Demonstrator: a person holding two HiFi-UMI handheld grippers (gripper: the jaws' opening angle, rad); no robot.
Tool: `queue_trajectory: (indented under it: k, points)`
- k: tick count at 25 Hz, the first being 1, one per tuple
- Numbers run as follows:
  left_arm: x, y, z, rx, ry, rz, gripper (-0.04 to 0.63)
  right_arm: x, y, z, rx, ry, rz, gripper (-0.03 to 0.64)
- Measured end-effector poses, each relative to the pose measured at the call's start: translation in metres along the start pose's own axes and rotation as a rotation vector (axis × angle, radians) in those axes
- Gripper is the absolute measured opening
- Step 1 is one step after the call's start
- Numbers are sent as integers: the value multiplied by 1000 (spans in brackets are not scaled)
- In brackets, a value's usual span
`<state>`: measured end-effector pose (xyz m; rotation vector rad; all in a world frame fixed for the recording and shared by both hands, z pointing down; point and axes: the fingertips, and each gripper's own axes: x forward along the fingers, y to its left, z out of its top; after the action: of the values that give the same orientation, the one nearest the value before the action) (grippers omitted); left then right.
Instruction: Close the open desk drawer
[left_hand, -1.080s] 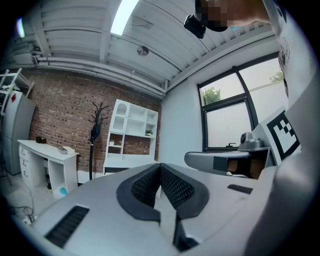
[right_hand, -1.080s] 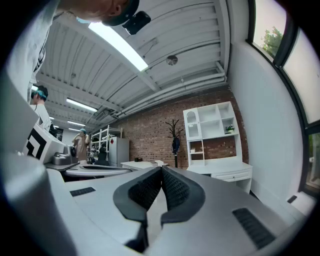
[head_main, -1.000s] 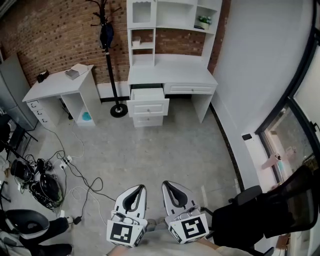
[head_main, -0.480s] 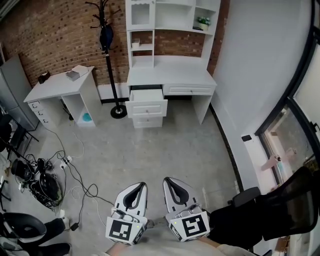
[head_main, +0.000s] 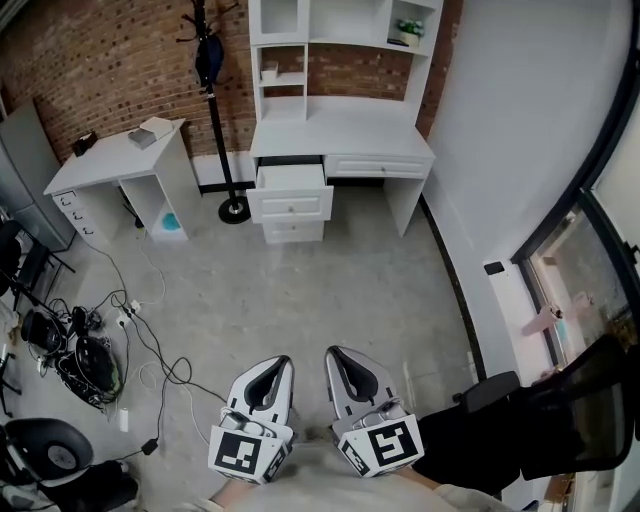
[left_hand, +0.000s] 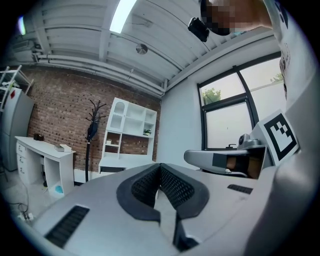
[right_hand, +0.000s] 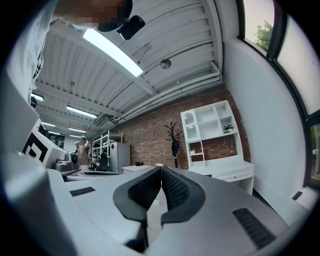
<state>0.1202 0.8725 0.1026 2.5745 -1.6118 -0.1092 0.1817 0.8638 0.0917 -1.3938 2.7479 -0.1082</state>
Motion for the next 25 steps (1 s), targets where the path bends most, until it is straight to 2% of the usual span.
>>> queue_trajectory:
  k: [6, 13, 16, 25]
  points:
    - [31, 45, -1, -16, 12, 1, 17, 52, -10, -6, 3, 18, -13, 30]
    - [97, 124, 9, -19, 22, -42, 17, 154, -22, -10, 16, 34, -30, 31]
    - [123, 158, 13, 0, 45, -81, 17, 195, -28, -10, 31, 36, -60, 30]
    - [181, 233, 29, -10, 36, -209, 17, 290, -39, -9, 38, 14, -170, 31]
